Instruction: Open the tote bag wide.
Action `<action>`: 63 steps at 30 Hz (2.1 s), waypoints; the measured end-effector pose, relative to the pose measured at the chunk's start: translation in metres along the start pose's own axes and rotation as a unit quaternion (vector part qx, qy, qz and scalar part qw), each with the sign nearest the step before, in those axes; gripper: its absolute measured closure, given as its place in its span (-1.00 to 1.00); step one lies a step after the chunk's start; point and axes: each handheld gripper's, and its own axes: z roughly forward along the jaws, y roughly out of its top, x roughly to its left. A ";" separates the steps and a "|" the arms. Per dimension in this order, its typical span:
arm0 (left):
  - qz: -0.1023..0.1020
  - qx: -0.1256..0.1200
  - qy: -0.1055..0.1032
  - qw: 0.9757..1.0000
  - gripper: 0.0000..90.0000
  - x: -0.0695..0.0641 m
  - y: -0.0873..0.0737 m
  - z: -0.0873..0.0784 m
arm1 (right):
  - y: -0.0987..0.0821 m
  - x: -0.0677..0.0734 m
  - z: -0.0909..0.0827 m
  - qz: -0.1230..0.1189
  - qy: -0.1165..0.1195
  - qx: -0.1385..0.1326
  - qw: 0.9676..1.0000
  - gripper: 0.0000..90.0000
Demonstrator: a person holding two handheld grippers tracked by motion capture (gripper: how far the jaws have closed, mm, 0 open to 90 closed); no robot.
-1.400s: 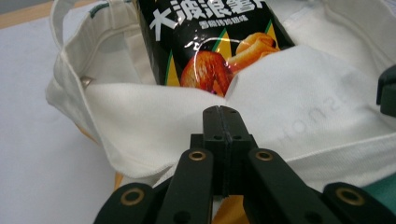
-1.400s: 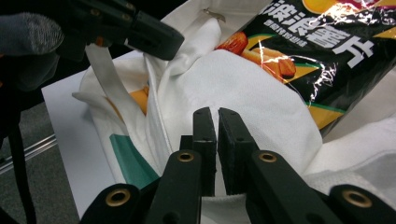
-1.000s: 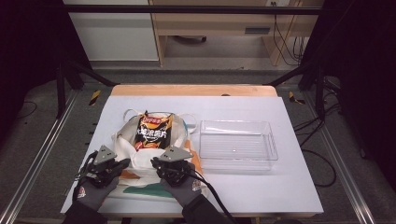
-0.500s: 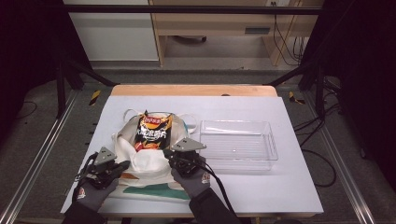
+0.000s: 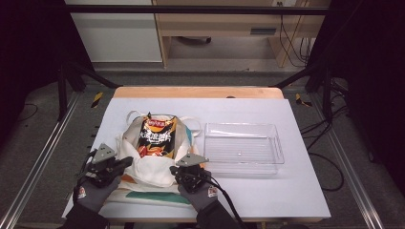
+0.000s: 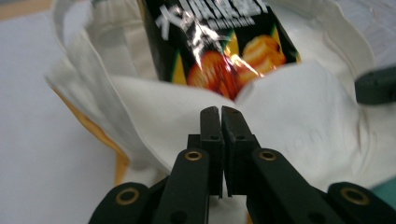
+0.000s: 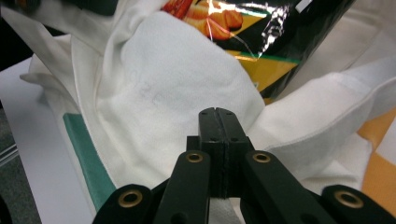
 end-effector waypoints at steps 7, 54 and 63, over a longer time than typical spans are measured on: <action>-0.014 0.054 0.037 0.998 1.00 0.019 -0.019 0.016 | -0.014 -0.004 -0.005 0.011 -0.001 0.009 1.000 1.00; -0.044 0.090 0.051 0.994 0.95 0.036 -0.056 0.018 | -0.062 -0.044 -0.025 0.063 -0.099 0.014 0.993 1.00; -0.045 0.083 0.050 0.994 0.89 0.036 -0.055 0.017 | -0.046 -0.033 -0.048 0.038 -0.079 -0.084 0.993 1.00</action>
